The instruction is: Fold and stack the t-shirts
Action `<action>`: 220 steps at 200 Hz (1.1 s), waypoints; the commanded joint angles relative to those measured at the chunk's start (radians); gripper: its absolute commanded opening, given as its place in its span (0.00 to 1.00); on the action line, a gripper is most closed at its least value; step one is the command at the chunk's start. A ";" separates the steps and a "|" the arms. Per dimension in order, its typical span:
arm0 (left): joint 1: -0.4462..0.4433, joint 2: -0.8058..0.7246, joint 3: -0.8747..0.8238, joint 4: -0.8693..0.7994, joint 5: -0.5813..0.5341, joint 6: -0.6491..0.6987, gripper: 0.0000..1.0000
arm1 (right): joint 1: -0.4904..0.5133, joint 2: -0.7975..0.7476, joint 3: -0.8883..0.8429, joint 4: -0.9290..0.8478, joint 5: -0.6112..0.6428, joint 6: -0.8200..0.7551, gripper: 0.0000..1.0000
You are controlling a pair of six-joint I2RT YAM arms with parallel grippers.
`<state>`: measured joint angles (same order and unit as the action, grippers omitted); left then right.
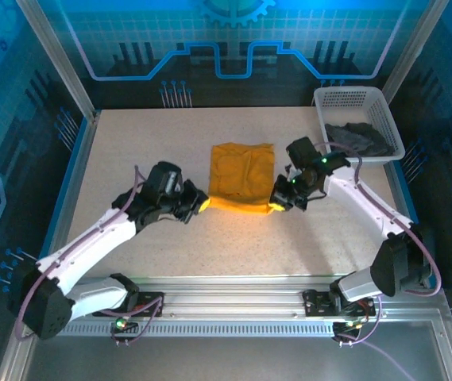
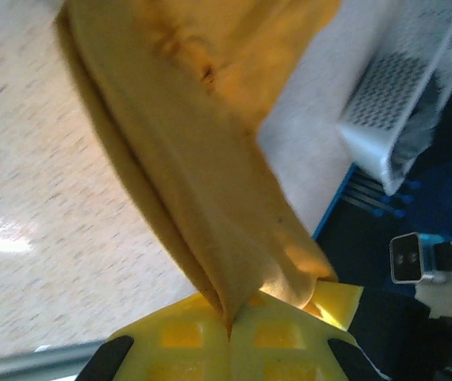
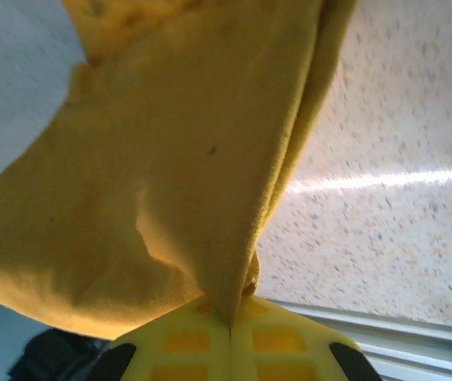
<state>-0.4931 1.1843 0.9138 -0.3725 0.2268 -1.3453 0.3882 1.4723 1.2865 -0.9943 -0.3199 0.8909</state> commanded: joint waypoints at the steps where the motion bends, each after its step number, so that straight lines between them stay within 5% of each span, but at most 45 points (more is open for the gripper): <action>1: 0.067 0.105 0.095 0.072 -0.019 0.054 0.00 | -0.052 0.109 0.133 -0.033 0.029 0.010 0.00; 78: 0.231 0.845 0.719 0.200 0.115 0.182 0.00 | -0.198 0.734 0.801 -0.026 0.093 0.082 0.00; 83: 0.237 0.891 0.757 0.210 0.138 0.185 0.11 | -0.205 0.779 0.859 -0.050 0.094 0.085 0.00; 90: 0.245 0.951 0.811 0.195 0.160 0.191 0.25 | -0.210 0.838 0.929 -0.053 0.083 0.076 0.18; 101: 0.252 0.988 0.881 0.084 0.125 0.222 0.32 | -0.215 0.928 1.048 -0.061 0.081 0.027 0.47; 127: 0.249 0.883 0.798 0.051 0.065 0.226 0.54 | -0.236 1.003 1.234 -0.115 0.043 -0.105 0.57; 146: 0.216 0.722 0.614 0.110 0.034 0.200 0.54 | -0.240 0.878 1.082 -0.084 0.062 -0.147 0.59; 183: 0.021 0.460 0.261 0.170 -0.080 -0.009 0.50 | -0.238 0.453 0.466 0.139 0.072 -0.129 0.55; 220: -0.168 0.528 0.188 0.340 -0.146 -0.255 0.59 | -0.230 0.079 -0.016 0.270 0.054 -0.089 0.55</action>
<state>-0.5983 1.6188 1.1332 -0.1394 0.1711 -1.3994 0.1562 1.7157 1.4830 -0.8276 -0.2451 0.7853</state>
